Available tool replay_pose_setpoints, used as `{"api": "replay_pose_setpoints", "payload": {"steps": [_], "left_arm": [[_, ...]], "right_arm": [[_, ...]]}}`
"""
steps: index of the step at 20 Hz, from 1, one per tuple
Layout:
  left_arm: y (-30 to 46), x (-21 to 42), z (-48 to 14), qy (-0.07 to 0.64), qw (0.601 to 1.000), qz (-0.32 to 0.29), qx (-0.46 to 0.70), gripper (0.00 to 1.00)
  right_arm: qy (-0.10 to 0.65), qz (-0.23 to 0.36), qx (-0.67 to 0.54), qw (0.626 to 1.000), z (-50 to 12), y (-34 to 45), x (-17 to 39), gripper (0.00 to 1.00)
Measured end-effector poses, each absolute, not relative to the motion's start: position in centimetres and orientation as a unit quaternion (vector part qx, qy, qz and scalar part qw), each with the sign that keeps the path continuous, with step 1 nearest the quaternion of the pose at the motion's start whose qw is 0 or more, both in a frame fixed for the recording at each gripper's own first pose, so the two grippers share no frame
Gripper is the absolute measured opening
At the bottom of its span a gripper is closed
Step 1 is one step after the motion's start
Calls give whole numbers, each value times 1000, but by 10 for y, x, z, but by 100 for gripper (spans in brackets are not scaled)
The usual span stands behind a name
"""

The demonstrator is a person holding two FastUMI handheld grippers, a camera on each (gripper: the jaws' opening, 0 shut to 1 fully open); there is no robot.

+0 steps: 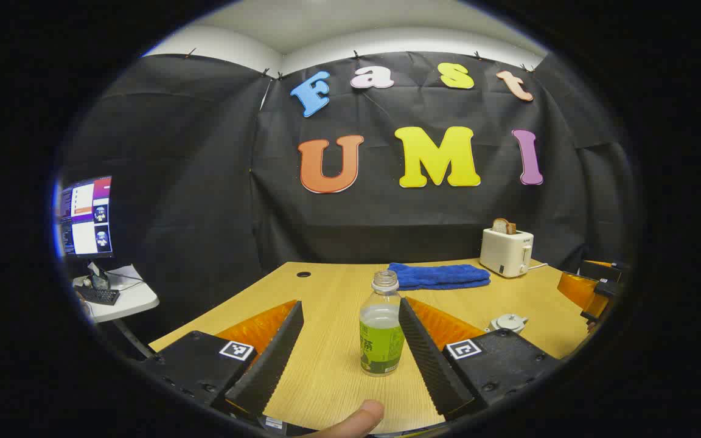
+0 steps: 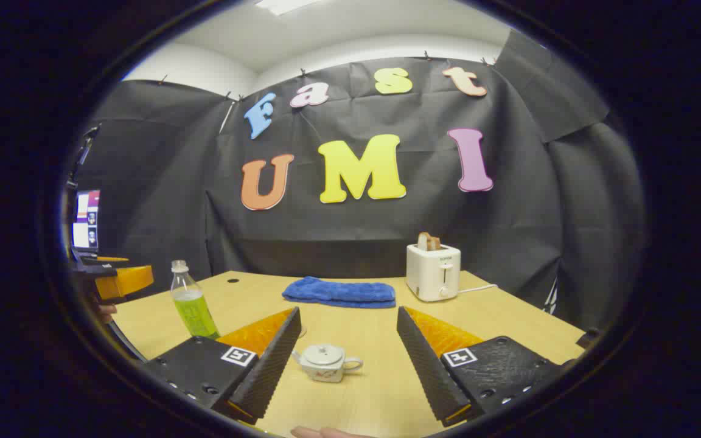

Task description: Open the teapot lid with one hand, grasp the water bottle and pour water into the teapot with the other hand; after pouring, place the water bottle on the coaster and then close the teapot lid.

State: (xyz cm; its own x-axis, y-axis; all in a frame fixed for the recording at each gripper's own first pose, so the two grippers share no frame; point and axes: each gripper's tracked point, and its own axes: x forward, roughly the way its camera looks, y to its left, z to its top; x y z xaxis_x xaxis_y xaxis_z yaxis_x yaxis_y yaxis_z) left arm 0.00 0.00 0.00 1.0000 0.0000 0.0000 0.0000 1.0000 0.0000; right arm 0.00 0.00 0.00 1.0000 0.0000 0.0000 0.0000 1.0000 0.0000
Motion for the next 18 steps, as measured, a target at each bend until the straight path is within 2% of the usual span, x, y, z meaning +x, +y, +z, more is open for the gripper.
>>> {"api": "replay_pose_setpoints", "payload": {"steps": [11,18], "left_arm": [[-1,2,-5,5,1000,1,6,99],[-6,4,-1,-9,1000,-13,-9,99]], "right_arm": [[7,6,-24,1000,-20,11,11,95],[40,21,-24,999,-51,26,49,95]]}}
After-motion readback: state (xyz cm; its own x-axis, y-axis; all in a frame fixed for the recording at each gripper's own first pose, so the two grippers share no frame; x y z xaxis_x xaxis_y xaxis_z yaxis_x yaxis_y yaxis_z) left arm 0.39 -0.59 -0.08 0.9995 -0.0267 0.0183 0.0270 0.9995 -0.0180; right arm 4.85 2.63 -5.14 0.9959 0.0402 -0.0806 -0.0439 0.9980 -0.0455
